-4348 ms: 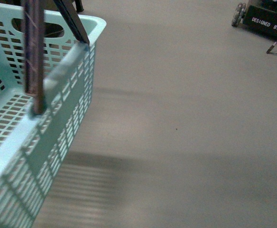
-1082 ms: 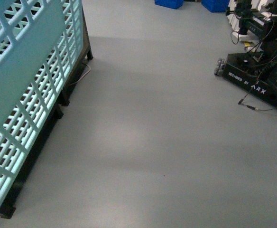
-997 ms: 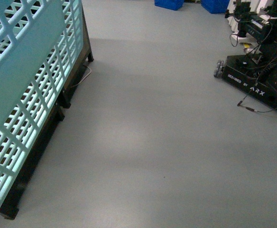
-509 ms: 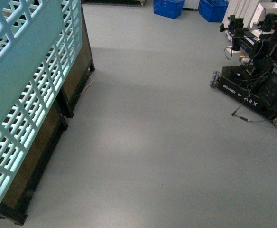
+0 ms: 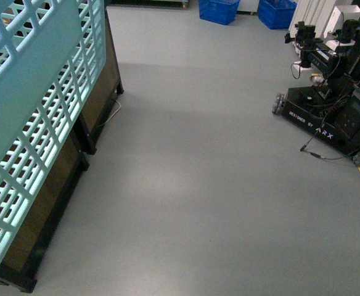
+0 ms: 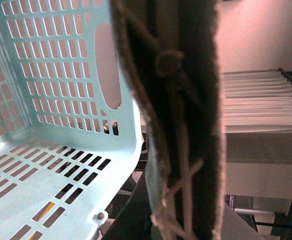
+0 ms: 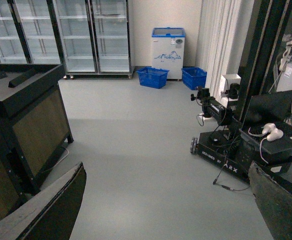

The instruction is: Pick mango and avocado into basket

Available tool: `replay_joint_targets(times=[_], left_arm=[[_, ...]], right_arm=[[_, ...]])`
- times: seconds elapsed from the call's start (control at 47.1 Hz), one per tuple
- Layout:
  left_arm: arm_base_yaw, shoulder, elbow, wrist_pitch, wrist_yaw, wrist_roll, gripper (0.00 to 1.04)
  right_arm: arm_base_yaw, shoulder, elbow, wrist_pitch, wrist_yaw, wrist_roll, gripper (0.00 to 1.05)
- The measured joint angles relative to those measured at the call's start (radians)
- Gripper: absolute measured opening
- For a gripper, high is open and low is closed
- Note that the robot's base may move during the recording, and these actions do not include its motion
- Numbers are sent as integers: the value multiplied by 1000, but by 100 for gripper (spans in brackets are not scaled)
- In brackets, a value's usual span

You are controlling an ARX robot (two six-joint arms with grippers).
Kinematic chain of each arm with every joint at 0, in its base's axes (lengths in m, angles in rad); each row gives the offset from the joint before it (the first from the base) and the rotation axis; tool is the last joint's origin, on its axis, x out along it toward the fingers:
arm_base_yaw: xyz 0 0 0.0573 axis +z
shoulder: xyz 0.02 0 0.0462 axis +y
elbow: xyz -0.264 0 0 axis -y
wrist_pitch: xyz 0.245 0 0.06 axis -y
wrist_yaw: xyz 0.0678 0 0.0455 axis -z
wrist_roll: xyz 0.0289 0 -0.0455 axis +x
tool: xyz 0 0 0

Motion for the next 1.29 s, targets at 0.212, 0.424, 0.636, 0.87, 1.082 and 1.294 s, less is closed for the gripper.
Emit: replay_joint_targets(times=[0.212,0.424,0.636,0.87,1.082,1.294], left_arm=[[0,0,0,0,0,0,10],[0,0,0,0,2,0,10],[-2,0,0,0,15,-8,10],[-2,0,0,0,1,-7,10],[-2,1,0,-1,1,-4,10],[-2,0,-1,-1,1,-1,10]], right_arm=[[0,0,0,0,0,0,97],[0,0,0,0,2,0,97],[0,0,0,0,0,0,97],[0,0,0,0,0,0,97],[0,0,0,1,2,0,97],[0,0,0,0,0,0,97]])
